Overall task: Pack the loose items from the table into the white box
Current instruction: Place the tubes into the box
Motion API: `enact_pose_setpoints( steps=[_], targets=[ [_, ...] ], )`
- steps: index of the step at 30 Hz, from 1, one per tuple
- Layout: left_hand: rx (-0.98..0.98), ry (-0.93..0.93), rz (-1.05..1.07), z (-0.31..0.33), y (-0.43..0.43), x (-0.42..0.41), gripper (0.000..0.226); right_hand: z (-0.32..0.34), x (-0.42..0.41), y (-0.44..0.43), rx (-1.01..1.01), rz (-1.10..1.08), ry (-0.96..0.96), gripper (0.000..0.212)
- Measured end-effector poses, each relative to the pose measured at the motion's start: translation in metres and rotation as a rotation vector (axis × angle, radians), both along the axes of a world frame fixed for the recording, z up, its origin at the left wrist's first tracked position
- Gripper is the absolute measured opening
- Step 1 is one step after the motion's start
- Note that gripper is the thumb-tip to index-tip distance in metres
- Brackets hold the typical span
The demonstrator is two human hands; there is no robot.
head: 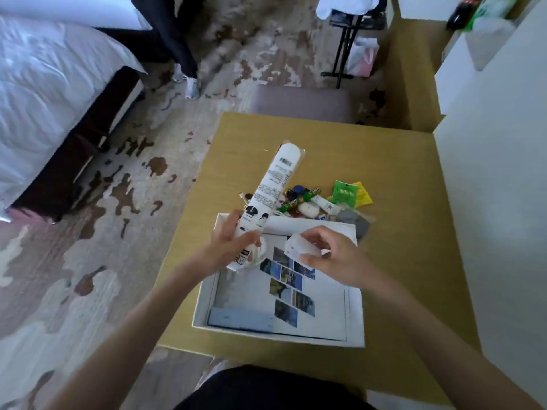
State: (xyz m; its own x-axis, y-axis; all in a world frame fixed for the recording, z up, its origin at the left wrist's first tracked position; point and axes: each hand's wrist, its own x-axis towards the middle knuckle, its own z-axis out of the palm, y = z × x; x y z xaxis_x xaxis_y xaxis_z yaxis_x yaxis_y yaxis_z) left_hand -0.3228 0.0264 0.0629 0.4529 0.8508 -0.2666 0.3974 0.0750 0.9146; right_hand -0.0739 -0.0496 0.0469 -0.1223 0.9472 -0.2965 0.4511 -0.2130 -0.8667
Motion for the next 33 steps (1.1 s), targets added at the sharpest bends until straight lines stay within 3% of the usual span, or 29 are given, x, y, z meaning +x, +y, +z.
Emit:
enact_pose_setpoints(
  steps=[7,11,15,21,27,31,33],
  targets=[
    [-0.021,-0.063,-0.048,-0.013,-0.047,-0.022,0.035,-0.024,-0.040,-0.042,-0.221,0.362,-0.290,0.035],
    [-0.025,-0.054,-0.086,-0.022,-0.051,-0.031,0.031,-0.029,-0.054,-0.045,-0.378,0.410,-0.366,0.032],
    [-0.046,-0.032,-0.121,-0.031,-0.053,-0.036,0.047,-0.035,-0.061,-0.047,-0.474,0.425,-0.339,0.028],
    [-0.022,0.062,-0.196,-0.038,-0.050,-0.037,0.047,-0.044,-0.069,-0.051,-0.290,0.451,-0.440,0.024],
    [-0.003,0.173,-0.297,-0.037,-0.054,-0.029,0.043,-0.036,-0.070,-0.053,-0.341,0.456,-0.388,0.029],
    [0.021,0.254,-0.438,-0.035,-0.049,-0.032,0.038,-0.011,-0.051,-0.058,-0.107,0.240,-0.459,0.019],
    [0.011,0.300,-0.556,-0.034,-0.046,-0.033,0.036,0.006,-0.041,-0.063,0.053,0.068,-0.379,0.012]
  ],
)
